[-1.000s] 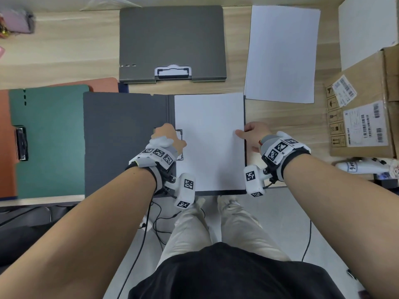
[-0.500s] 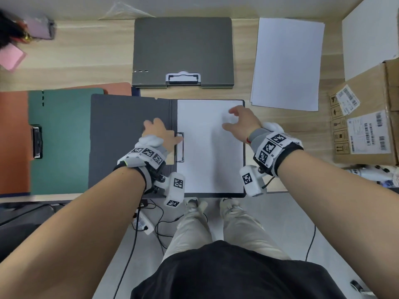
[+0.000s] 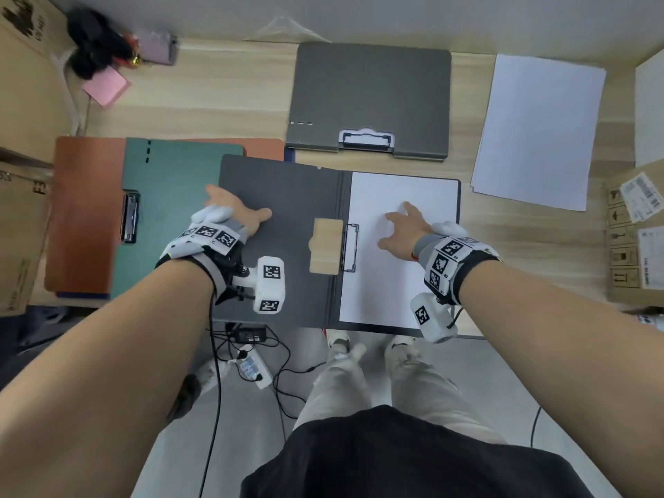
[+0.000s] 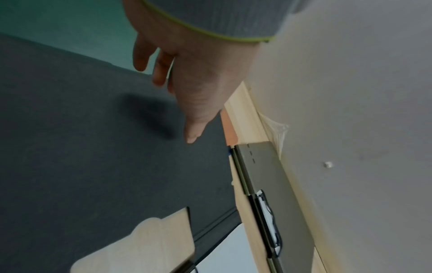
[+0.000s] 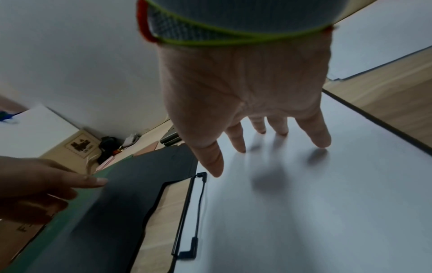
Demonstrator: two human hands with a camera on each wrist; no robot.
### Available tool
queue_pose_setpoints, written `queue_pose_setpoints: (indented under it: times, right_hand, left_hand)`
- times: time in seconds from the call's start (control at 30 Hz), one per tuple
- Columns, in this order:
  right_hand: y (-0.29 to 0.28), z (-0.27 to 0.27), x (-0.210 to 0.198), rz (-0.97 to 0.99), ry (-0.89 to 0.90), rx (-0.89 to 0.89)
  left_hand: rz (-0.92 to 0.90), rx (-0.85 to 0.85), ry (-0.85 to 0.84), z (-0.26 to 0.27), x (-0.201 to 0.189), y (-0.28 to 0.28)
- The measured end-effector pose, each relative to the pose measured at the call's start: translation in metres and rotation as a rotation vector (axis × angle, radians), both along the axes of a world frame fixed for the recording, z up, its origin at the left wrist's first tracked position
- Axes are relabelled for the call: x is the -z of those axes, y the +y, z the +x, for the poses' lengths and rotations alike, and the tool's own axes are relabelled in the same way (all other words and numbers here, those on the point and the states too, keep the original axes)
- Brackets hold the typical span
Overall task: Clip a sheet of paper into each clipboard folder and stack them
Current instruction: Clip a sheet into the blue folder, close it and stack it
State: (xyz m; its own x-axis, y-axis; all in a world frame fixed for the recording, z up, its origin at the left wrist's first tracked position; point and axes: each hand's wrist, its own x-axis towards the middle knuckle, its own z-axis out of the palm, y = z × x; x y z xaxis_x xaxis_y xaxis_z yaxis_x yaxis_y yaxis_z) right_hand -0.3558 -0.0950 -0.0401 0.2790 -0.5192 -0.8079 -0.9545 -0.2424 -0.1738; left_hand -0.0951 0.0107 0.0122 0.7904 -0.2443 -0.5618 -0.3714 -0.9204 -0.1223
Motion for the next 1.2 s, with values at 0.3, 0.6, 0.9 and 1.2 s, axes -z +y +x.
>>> queue_pose_setpoints:
  times: [0.3,0.6,0.9,1.2]
  right_hand:
    - [-0.006,-0.010,-0.005,0.040,-0.075,0.082]
    - [-0.035,-0.034,-0.030,0.172,-0.224,0.259]
    - [-0.070,-0.072,-0.073,0.390,-0.657,0.906]
    - [-0.063,-0.139,-0.032,0.339,-0.452,0.914]
  left_hand:
    - [0.077,0.059,0.042,0.026,0.003,0.014]
    - [-0.504,0.263,0.310,-0.016,-0.061,-0.041]
    - [-0.430,0.283,0.672,-0.139,-0.043,-0.087]
    - [-0.189,0.132,0.442,-0.147,0.062,-0.064]
